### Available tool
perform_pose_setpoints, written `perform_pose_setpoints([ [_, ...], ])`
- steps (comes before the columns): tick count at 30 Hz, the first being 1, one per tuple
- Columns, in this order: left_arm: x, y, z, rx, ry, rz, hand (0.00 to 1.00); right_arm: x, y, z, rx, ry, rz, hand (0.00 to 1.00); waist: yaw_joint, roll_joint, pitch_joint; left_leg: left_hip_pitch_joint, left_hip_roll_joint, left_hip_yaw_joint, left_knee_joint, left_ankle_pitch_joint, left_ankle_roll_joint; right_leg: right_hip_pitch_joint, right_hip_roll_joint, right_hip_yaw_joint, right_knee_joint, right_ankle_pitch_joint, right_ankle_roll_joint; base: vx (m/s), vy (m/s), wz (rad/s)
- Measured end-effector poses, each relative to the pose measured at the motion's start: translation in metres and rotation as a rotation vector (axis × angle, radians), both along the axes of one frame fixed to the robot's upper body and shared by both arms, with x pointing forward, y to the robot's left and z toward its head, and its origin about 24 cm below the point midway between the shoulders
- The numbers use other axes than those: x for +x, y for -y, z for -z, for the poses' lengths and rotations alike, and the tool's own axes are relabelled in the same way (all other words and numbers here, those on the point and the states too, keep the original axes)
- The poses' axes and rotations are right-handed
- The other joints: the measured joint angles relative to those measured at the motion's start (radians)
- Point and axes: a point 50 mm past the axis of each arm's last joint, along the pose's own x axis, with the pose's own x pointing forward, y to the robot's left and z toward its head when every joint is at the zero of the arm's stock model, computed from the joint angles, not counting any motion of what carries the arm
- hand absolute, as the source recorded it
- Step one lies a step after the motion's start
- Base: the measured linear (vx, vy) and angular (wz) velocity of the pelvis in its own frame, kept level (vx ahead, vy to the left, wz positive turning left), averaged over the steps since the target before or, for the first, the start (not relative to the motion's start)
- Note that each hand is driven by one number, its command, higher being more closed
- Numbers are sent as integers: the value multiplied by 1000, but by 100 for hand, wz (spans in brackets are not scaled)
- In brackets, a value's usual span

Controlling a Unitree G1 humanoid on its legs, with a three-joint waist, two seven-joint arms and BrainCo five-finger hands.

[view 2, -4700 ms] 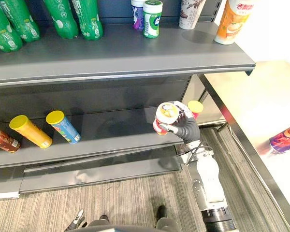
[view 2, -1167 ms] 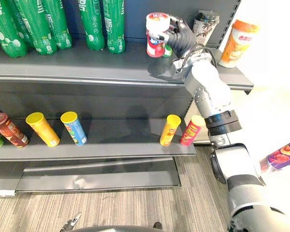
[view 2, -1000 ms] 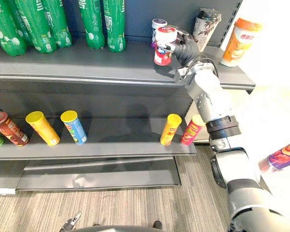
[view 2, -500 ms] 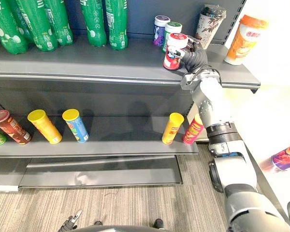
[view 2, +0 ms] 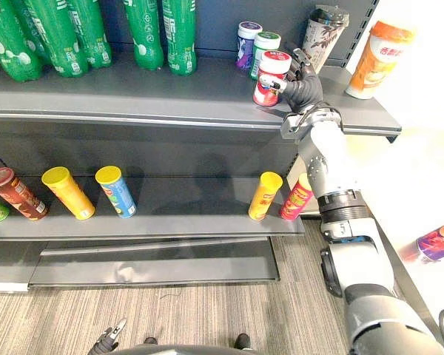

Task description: Put the gum and the chips on the shelf.

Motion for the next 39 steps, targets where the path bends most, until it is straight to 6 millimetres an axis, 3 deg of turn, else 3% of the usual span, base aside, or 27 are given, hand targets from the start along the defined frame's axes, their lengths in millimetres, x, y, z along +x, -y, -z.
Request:
perform_pose_setpoints([
  [16,0,-2,0,5,1,-2,0,-4,0,-9,17,48,35,0,-1,-2,1,0,6,0,0,1,0,-7,5,0,0,1,-1,0,0,0],
  [19,-1,-3,0,6,0,-8,0,-11,-3,-26,10,120,27,0,-2,-2,1,0,9,1,2,2,-1,-7,8,1,0,1,-1,0,0,0],
  [26,-3,-3,0,4,3,-22,0,-49,-9,-104,-13,450,-26,0,-8,-2,1,7,12,12,2,1,-2,-8,13,16,0,1,-1,0,0,-4],
  [35,-11,-4,1,3,-9,-22,0,-84,-13,-129,13,659,-82,0,-43,-2,0,17,14,57,-1,-1,-3,-29,20,58,0,2,0,-12,1,-15],
  [37,-12,-4,0,2,-6,-20,0,-93,-5,-128,17,687,-56,0,-51,-5,-1,18,15,61,-1,-2,-4,-32,21,63,0,2,-1,8,3,-7],
  [39,-13,-4,1,0,-3,-19,0,-105,18,-122,73,732,44,0,-52,-10,-5,17,15,80,-1,-3,-6,-43,23,80,0,7,-3,8,7,-19],
])
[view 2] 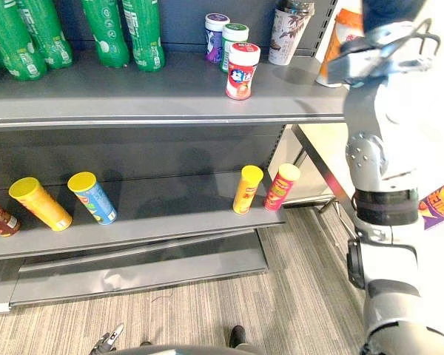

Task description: Put the gum and the chips on the shelf.

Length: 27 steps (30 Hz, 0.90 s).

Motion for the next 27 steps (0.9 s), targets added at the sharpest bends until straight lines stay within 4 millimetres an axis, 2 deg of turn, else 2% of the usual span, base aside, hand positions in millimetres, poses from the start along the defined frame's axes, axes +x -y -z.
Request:
perform_pose_setpoints([
  [2,-3,0,0,2,-6,-1,0,-7,21,10,71,11,84,0,-12,-1,-2,1,0,5,0,-3,-1,-2,0,5,0,0,1,7,9,-14],
  [5,-5,-1,1,3,-10,-13,0,-18,61,38,192,-23,256,0,-15,1,-7,11,0,28,0,-8,-3,-6,4,26,0,1,1,9,10,-17],
  [6,-6,0,1,2,-13,-18,0,-20,68,45,207,-35,291,0,-17,1,-7,14,0,31,0,-10,-3,-5,5,29,0,1,1,6,10,-18],
  [9,-17,1,3,-1,-42,-46,0,-29,92,99,297,-150,413,0,-44,10,-30,15,1,53,0,-17,-2,-17,8,49,0,0,1,10,14,-20],
  [10,-20,2,4,-5,-53,-56,0,-33,100,130,323,-248,464,0,-54,15,-33,15,1,58,0,-20,0,-17,8,54,0,0,1,0,14,-17],
  [12,-22,2,4,-6,-60,-57,0,-38,104,155,327,-324,508,0,-63,17,-36,17,0,58,7,-25,0,-17,7,54,0,0,1,13,13,-5],
  [13,-22,3,4,-7,-61,-57,0,-44,107,180,313,-410,529,0,-65,22,-38,16,0,61,13,-30,-1,-17,6,57,0,0,1,21,17,-5],
  [15,-22,4,4,-11,-60,-57,0,-53,107,214,255,-542,532,0,-66,28,-43,15,-1,65,29,-40,-2,-15,3,62,0,0,2,5,22,-8],
  [18,-23,5,4,-11,-61,-59,0,-56,104,246,196,-685,484,0,-69,33,-46,13,-1,71,46,-52,0,-14,-3,66,0,0,3,-7,22,-6],
  [19,-22,5,4,-10,-61,-60,0,-56,104,253,201,-716,472,0,-68,32,-47,12,-1,72,48,-53,1,-14,-4,67,0,0,3,0,0,0],
  [21,-21,5,4,-7,-58,-62,0,-61,103,285,237,-837,450,0,-68,33,-50,2,-3,70,52,-54,1,-15,-6,66,0,0,4,-11,3,2],
  [22,-21,5,4,-6,-58,-63,0,-62,101,293,249,-866,442,0,-67,33,-51,-1,-3,69,54,-54,1,-17,-8,64,0,0,4,-10,5,5],
  [24,-22,6,4,-3,-63,-68,0,-69,93,320,282,-972,405,0,-67,38,-54,-2,-4,65,54,-54,1,-17,-10,60,0,1,4,9,4,5],
  [27,-21,8,5,-3,-65,-73,0,-74,82,339,299,-1043,367,0,-67,46,-58,-1,-4,63,54,-54,1,-17,-11,58,0,1,4,0,0,0],
])
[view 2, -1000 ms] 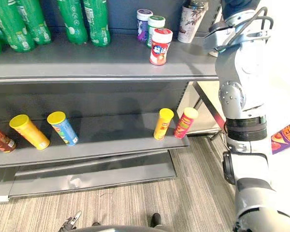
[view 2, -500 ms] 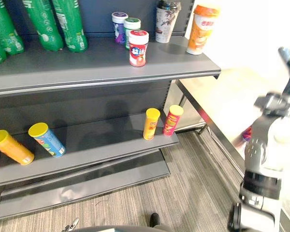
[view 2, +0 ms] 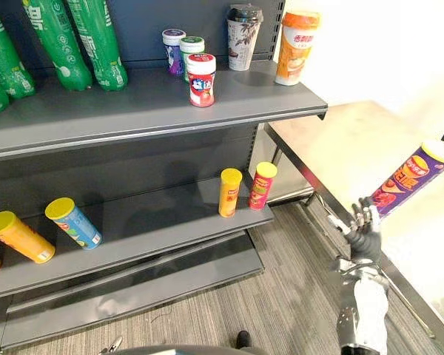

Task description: Put the gum and the chips on the shelf.

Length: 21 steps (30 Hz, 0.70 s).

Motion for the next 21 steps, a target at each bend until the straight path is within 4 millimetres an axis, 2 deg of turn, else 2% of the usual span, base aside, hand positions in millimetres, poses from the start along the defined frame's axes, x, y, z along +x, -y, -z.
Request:
perform_pose_setpoints([
  [6,0,1,0,1,-8,-6,0,-11,-8,21,46,-87,-24,0,1,4,-1,0,-1,-4,0,0,0,7,-1,-4,0,-4,5,0,0,0],
  [13,0,1,0,0,-7,-5,0,-22,-28,53,125,-204,-93,0,2,6,0,0,-1,-4,-2,0,0,7,-2,-6,0,-4,5,0,0,0],
  [19,2,2,1,-8,-14,7,0,-38,-44,90,180,-383,-146,0,4,8,1,1,-2,-6,-8,0,0,7,-2,-10,-1,-5,5,0,0,0],
  [21,2,3,1,-10,-22,6,0,-51,-49,110,172,-505,-157,0,4,10,1,1,-2,-8,-11,0,0,7,-3,-13,0,-3,3,0,0,0],
])
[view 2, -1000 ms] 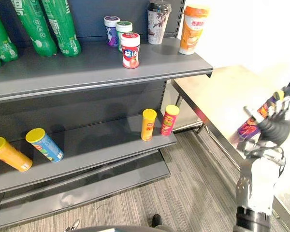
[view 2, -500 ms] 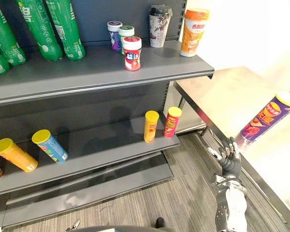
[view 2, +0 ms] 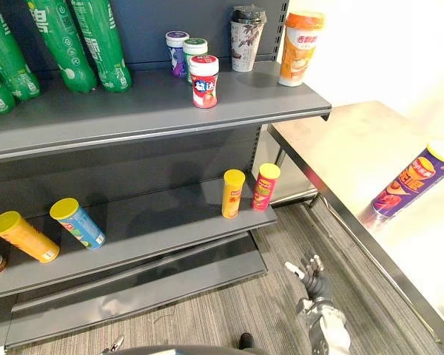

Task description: Put the gum and the chips on the shelf.

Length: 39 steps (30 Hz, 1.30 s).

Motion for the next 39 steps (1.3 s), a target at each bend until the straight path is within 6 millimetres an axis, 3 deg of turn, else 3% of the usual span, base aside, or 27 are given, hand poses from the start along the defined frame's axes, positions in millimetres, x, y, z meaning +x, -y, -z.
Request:
perform_pose_setpoints([
  [10,2,0,0,31,-23,21,0,-75,-23,62,106,-385,106,0,2,1,13,18,-1,-23,3,0,0,34,-3,-24,0,-10,4,-8,-1,7],
  [21,1,2,2,32,-48,19,0,-98,-26,71,10,-519,124,0,2,6,17,26,-4,-29,-2,1,1,46,-5,-32,0,-13,5,-2,0,1],
  [33,6,5,3,18,-50,45,0,-102,-28,73,18,-540,142,0,3,4,35,34,-4,-27,5,-4,3,54,-1,-28,1,-16,1,0,1,0],
  [36,12,5,3,12,-30,38,0,-103,-26,73,22,-539,161,0,3,11,78,33,6,-28,102,-63,7,56,-5,-17,87,-63,9,-13,26,-4],
  [39,13,5,3,6,-27,54,0,-106,-26,74,24,-544,169,0,2,10,82,16,2,-24,162,-100,16,22,-19,0,171,-100,15,-12,49,-8],
])
